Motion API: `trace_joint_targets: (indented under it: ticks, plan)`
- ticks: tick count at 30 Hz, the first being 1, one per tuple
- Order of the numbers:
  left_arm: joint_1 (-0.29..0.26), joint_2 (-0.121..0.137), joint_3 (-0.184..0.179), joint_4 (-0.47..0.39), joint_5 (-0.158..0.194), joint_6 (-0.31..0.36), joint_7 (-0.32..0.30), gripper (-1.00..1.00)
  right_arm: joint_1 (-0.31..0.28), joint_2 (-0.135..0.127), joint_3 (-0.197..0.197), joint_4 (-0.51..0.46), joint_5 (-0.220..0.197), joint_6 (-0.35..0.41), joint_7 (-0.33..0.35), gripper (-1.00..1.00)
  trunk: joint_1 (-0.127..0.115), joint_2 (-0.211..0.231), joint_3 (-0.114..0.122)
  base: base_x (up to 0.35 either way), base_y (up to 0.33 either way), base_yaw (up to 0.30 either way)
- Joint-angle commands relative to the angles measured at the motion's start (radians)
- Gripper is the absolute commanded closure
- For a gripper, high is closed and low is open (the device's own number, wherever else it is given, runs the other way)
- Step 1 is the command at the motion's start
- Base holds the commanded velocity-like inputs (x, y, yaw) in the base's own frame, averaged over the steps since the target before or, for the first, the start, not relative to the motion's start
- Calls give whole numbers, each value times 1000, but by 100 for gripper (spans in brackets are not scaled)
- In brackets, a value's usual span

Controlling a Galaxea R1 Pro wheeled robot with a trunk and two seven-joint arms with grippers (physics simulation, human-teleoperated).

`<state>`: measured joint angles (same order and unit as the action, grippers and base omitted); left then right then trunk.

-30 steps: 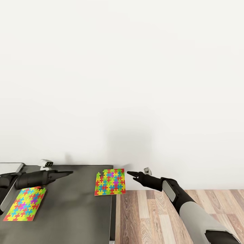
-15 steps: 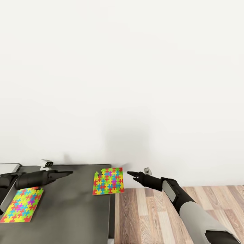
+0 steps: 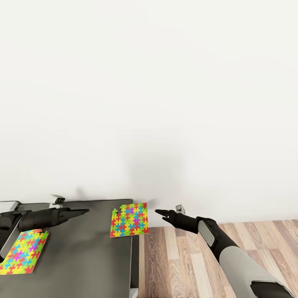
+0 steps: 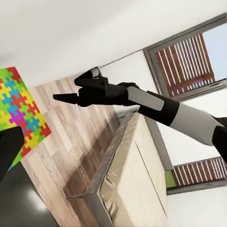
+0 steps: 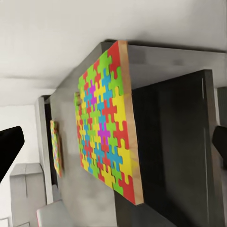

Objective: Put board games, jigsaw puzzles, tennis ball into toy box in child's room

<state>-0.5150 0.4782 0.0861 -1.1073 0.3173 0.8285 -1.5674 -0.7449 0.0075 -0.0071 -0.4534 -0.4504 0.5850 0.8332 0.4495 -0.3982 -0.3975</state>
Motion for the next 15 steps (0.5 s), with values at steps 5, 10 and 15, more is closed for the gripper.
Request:
trace_joint_targets:
  ticks: [5,10,15]
  plan:
    - [0,0,-1,0,0,11,-3,-100,-1,0,-1,0,-5,7,0,-100,0,-2,-9,0,0,-75]
    - [0,0,-1,0,0,11,-3,-100,-1,0,0,-1,-5,6,0,-100,0,-2,-16,0,0,-45]
    - [0,0,-1,0,0,11,-3,-100,-1,0,1,-1,-5,6,0,-100,0,-2,-19,0,0,-13]
